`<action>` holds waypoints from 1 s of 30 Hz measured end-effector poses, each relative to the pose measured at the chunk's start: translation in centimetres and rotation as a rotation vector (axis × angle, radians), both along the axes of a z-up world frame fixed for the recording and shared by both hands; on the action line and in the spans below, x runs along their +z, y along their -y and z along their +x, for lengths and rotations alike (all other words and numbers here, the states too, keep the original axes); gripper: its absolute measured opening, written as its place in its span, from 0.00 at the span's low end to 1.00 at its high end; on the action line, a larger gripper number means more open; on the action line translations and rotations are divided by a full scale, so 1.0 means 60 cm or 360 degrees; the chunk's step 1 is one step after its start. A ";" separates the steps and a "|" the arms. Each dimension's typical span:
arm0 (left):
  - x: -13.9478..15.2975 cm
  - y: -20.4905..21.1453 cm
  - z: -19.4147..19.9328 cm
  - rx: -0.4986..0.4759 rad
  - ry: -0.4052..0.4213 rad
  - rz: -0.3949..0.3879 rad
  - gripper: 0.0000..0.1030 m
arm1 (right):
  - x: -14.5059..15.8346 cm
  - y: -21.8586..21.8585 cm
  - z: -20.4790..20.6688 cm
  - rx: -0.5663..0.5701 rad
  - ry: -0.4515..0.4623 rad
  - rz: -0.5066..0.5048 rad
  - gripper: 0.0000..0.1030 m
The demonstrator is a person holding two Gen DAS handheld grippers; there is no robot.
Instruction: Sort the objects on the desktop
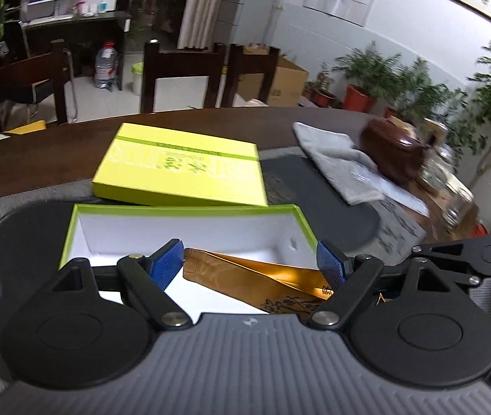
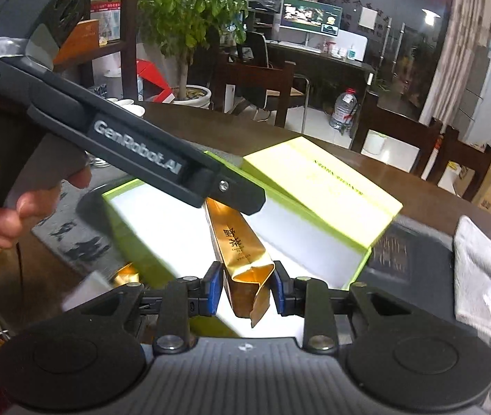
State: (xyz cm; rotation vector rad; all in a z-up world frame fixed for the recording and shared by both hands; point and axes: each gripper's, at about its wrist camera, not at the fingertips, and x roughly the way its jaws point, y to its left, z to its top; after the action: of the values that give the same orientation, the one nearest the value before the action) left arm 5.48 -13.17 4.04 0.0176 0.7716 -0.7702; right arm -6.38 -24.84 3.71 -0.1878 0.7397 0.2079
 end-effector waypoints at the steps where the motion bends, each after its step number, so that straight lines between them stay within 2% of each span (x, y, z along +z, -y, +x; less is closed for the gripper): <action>1: -0.007 0.004 0.016 0.0015 -0.0011 0.0005 0.80 | -0.005 0.003 0.017 0.0006 -0.0010 -0.0004 0.28; 9: -0.095 0.040 0.130 0.0086 -0.0164 0.0071 0.80 | -0.072 0.024 0.137 0.0001 -0.0179 0.0007 0.28; 18: -0.188 0.069 0.193 0.0111 -0.0329 0.0192 0.80 | -0.172 0.033 0.219 -0.0014 -0.0445 -0.0023 0.29; 20: -0.196 0.071 0.199 0.0112 -0.0350 0.0205 0.80 | -0.184 0.033 0.233 -0.0012 -0.0485 -0.0033 0.29; 22: -0.199 0.070 0.202 0.0111 -0.0373 0.0202 0.80 | -0.183 0.035 0.240 -0.0016 -0.0492 -0.0043 0.36; 26: -0.192 0.067 0.201 0.0100 -0.0358 0.0206 0.80 | -0.176 0.036 0.242 -0.0025 -0.0470 -0.0091 0.38; 28: -0.186 0.059 0.199 0.0110 -0.0358 0.0198 0.80 | -0.166 0.037 0.235 -0.0037 -0.0441 -0.0080 0.47; 30: -0.176 0.049 0.194 0.0120 -0.0355 0.0176 0.80 | -0.155 0.037 0.226 -0.0047 -0.0402 -0.0076 0.48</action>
State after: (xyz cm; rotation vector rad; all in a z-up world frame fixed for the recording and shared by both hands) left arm 17.10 -16.09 -6.51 0.0021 1.0209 -0.6637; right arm 7.18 -27.09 -5.59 -0.1977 0.9985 0.1881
